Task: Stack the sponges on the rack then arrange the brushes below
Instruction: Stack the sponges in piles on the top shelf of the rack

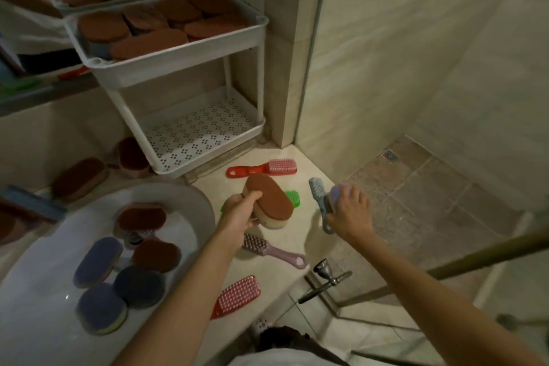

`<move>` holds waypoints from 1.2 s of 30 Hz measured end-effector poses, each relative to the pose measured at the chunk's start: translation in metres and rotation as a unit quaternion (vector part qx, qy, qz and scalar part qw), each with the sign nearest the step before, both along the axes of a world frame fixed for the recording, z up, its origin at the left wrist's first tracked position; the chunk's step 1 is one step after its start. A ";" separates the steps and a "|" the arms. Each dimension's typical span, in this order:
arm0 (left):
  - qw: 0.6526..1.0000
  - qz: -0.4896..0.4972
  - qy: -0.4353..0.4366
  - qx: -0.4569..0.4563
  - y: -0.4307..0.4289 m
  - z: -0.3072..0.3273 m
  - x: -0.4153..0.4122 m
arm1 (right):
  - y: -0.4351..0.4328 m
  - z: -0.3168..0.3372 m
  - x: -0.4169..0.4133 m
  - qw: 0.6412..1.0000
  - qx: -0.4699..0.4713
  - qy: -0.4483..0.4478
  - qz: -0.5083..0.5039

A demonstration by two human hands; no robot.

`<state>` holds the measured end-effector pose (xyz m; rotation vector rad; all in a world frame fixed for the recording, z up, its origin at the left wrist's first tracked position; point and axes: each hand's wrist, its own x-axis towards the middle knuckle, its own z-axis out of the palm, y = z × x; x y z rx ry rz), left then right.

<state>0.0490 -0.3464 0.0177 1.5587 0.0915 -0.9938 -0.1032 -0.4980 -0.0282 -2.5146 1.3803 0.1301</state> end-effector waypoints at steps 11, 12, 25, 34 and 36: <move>1.000 0.001 -0.024 0.000 0.004 0.014 -0.003 | -0.006 -0.026 -0.030 0.996 0.051 0.021 -0.073; 1.000 0.003 -0.024 0.002 0.006 0.013 -0.003 | -0.004 -0.027 -0.028 0.995 0.056 0.020 -0.077; 0.999 -0.010 -0.035 0.011 0.015 0.016 -0.009 | 0.009 -0.017 -0.013 0.987 -0.052 -0.106 -0.113; 0.985 0.035 -0.159 -0.056 0.018 0.071 0.012 | 0.051 0.081 0.042 0.921 -0.076 -0.383 -0.012; 0.975 0.058 -0.200 -0.080 0.021 0.096 0.023 | 0.059 0.108 0.058 0.901 -0.056 -0.430 0.005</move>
